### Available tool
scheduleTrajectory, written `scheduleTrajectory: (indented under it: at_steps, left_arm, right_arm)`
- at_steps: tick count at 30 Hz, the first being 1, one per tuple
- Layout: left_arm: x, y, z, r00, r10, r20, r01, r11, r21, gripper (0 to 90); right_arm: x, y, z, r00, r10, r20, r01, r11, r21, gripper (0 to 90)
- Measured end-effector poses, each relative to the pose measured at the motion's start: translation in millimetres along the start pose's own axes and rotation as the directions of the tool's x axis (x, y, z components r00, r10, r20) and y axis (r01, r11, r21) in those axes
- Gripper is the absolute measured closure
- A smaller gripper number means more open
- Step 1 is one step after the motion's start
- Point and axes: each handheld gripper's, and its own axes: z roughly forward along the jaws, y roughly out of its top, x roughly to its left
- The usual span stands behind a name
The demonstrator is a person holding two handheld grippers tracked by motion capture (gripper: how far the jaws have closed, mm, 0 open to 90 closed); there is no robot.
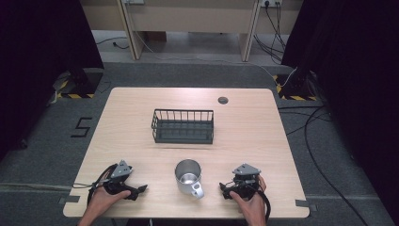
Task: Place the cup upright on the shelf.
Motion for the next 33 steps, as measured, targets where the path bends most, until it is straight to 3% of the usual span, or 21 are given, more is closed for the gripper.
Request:
scheduleTrajectory:
  at_steps: [6, 10, 15, 22, 33]
  left_arm:
    - [0.1, 0.0, 0.1, 1.0, -0.001, 0.001, 0.001, 1.0, -0.001, 0.0]
    - [0.1, 0.0, 0.0, 1.0, 0.0, 0.002, 0.0, 1.0, 0.0, 0.0]
    - [0.1, 0.0, 0.0, 1.0, -0.001, 0.001, 0.001, 1.0, -0.001, 0.0]
    - [0.1, 0.0, 0.0, 1.0, 0.0, 0.001, 0.0, 1.0, 0.0, 0.0]
    - [0.1, 0.0, 0.0, 1.0, 0.0, 0.002, 0.0, 1.0, 0.0, 0.0]
  right_arm:
    - [-1.2, -0.6, -1.2, 1.0, 0.005, -0.008, -0.005, 1.0, -0.01, 3.5]
    - [-1.0, -1.8, -4.0, 0.9997, -0.005, -0.025, 0.004, 0.999, -0.045, 16.9]
    - [0.3, -3.1, -5.8, 0.9993, 0.001, -0.037, -0.003, 0.998, -0.057, 15.0]
    - [10.6, 1.5, -17.4, 0.998, -0.012, -0.063, 0.002, 0.988, -0.157, 15.5]
    - [39.9, 15.2, -45.6, 0.9918, -0.061, -0.112, 0.028, 0.96, -0.278, 15.3]
